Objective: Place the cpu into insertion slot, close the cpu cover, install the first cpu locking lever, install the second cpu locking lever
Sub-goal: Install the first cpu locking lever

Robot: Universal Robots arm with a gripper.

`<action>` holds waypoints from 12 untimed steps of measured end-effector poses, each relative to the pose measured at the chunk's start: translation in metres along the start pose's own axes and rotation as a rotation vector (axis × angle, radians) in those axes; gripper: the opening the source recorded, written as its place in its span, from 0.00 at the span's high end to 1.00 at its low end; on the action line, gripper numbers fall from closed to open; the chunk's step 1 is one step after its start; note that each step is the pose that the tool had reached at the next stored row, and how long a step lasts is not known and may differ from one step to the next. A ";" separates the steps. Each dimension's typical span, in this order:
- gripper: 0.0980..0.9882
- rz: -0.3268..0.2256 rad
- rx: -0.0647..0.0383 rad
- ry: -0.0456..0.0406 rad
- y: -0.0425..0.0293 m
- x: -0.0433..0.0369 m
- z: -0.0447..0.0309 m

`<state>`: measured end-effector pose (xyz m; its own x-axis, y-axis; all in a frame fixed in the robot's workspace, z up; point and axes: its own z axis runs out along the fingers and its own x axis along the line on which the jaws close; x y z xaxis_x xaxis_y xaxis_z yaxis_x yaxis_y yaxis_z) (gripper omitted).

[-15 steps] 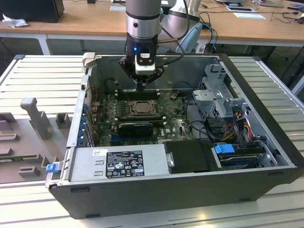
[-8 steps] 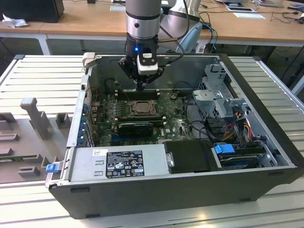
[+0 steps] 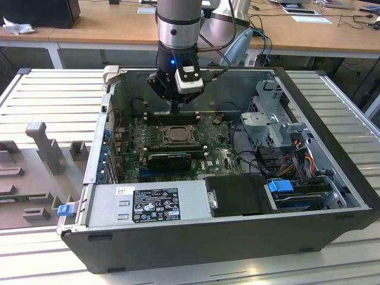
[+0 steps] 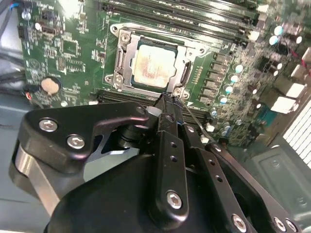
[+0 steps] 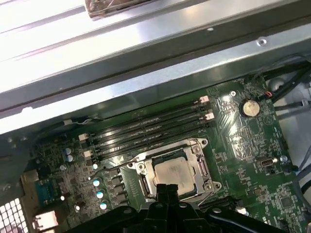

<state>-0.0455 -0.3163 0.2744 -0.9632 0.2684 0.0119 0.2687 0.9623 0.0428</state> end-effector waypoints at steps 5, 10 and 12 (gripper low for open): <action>0.99 -0.128 0.001 0.0054 0.0000 0.0000 0.0000; 0.99 -0.258 0.003 0.0110 0.0000 0.0000 0.0001; 0.99 -0.269 0.003 0.0115 -0.0016 0.0055 0.0001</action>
<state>-0.0512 -0.3163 0.2743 -0.9999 0.0026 0.0119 0.0031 0.9991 0.0431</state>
